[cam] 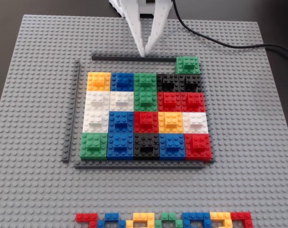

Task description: Grab the cube and place it into the grid

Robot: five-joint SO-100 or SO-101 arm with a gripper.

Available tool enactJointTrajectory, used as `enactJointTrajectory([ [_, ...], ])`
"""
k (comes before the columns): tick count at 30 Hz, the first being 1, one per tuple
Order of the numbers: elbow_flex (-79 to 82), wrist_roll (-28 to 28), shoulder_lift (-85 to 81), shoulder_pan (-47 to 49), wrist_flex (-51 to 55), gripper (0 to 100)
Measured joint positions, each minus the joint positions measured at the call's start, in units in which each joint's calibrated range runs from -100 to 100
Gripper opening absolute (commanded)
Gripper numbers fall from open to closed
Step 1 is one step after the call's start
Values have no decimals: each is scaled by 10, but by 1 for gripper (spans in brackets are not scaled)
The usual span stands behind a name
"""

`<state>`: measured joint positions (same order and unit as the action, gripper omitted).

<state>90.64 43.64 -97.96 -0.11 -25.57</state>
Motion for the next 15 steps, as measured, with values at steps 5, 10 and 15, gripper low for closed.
enactJointTrajectory([
  [5,34,-3,0,0,-1,0],
  [10,50,-1,0,0,-1,0],
  [15,67,4,0,0,-1,2],
])
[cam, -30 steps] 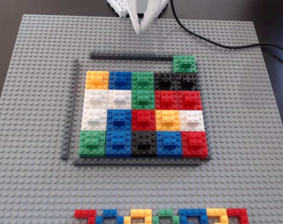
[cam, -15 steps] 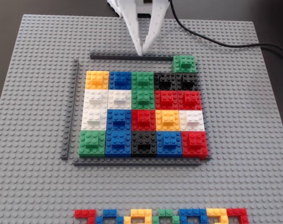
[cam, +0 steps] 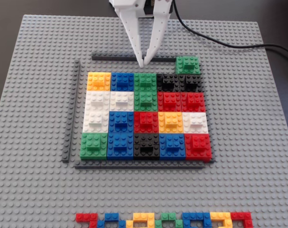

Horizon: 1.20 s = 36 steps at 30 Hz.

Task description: Grab the cube and place it into the grid

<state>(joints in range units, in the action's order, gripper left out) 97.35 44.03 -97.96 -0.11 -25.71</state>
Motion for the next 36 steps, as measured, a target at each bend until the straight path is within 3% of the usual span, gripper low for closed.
enactJointTrajectory([
  [13,21,13,0,6,26,0],
  [36,21,-13,0,46,43,0],
])
